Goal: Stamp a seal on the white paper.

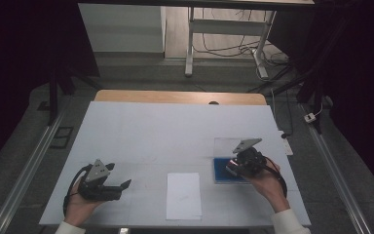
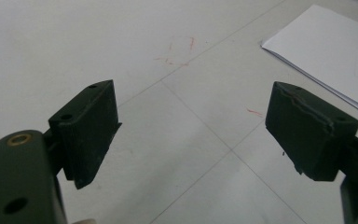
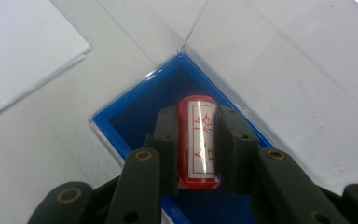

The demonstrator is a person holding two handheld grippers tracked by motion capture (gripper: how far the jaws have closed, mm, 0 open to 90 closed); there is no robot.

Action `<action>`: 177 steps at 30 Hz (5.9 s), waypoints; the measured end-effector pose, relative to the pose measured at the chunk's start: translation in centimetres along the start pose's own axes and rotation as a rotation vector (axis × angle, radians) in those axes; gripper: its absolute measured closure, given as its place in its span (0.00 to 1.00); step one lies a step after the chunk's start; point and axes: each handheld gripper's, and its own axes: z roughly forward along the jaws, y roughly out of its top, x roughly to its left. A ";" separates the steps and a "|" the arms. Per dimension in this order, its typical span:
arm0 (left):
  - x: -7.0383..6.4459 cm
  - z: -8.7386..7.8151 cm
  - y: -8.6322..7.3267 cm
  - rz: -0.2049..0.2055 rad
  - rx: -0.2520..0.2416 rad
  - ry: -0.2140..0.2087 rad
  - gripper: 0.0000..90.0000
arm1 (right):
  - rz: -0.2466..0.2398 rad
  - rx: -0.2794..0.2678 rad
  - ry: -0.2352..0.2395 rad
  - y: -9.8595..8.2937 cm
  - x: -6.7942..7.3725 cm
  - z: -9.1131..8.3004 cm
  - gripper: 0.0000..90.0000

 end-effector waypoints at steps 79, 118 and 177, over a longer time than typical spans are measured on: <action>0.1 0.5 -0.2 0.006 0.020 -0.004 0.19 | -0.122 -0.267 0.211 4.7 7.1 -3.5 0.78; 0.0 0.5 -0.2 0.000 0.022 -0.013 0.20 | -0.243 -0.163 0.305 6.9 12.2 0.5 0.78; -0.1 0.6 -0.3 0.006 0.031 -0.016 0.20 | -0.257 0.005 0.278 6.4 12.9 5.0 0.78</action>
